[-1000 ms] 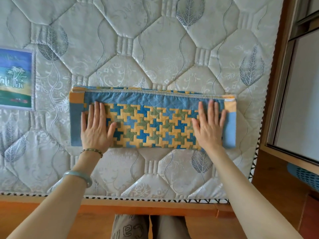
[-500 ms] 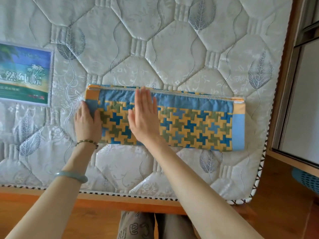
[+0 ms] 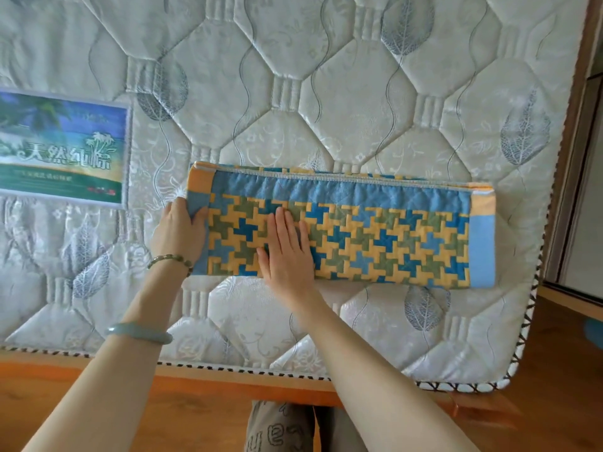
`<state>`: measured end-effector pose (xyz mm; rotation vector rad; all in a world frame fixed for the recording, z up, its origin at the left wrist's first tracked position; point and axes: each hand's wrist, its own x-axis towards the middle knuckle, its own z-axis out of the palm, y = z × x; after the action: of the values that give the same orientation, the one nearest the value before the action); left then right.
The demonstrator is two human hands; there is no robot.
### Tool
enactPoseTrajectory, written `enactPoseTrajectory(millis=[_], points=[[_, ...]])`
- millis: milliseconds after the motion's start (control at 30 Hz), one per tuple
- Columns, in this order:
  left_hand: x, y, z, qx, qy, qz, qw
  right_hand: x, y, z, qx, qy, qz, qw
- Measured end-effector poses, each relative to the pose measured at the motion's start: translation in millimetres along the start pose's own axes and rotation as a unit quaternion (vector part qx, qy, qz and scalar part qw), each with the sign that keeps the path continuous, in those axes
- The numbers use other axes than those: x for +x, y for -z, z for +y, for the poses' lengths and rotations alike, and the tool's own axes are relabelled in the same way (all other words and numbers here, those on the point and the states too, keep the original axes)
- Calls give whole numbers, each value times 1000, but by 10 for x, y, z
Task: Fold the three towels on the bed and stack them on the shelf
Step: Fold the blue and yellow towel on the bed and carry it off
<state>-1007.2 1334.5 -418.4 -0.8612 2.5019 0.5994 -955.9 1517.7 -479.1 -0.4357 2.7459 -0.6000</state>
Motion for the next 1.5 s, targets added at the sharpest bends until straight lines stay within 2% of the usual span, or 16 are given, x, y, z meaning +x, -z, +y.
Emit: enactPoseTrajectory(millis=[67, 100, 167, 233, 300, 433, 567, 667, 800, 867, 967, 1100, 1133, 1233, 1367, 1500], points=[[-42, 84, 34, -16, -20, -7, 1000, 25, 185, -58, 146, -43, 22, 988], [-72, 146, 75, -36, -31, -7, 999, 19, 331, -108, 257, -79, 17, 963], [-183, 284, 190, -60, -57, 0, 997, -13, 575, -217, 470, -182, -19, 864], [-363, 385, 371, -54, -81, 11, 995, 9, 611, -254, 595, -274, -56, 753], [-568, 408, 578, -37, -110, 20, 993, 60, 553, -238, 639, -310, -80, 699], [-912, 291, 919, -27, -138, 27, 990, 130, 654, -143, 667, -292, -101, 678], [-1166, 191, 1230, -60, -167, 36, 983, 16, 1065, 62, 707, -303, -80, 634], [-1376, -27, 1515, -110, -184, -20, 977, -147, 1369, 262, 746, -250, -53, 615], [-1434, -341, 1672, -199, -169, -187, 947, -248, 1433, 674, 710, -297, 20, 638], [-1345, -476, 1554, -189, -217, -133, 948, -236, 1337, 920, 632, -328, 8, 702], [-1123, -723, 1312, -13, -291, -31, 956, -181, 1239, 1145, 521, -340, -3, 783], [-934, -1046, 1043, 190, -315, -46, 929, -103, 1064, 1140, 418, -367, 26, 831], [-920, -1093, 1016, 216, -321, -40, 921, -112, 1045, 1107, 363, -359, 48, 859], [-863, -1094, 1084, 212, -336, 10, 918, -109, 1120, 959, 88, -226, 143, 960], [-619, -994, 1262, 195, -317, 47, 927, 116, 975, 886, -9, -57, 137, 989], [-427, -1109, 1247, 221, -330, 8, 918, 85, 636, 1130, -61, -45, 77, 994]])
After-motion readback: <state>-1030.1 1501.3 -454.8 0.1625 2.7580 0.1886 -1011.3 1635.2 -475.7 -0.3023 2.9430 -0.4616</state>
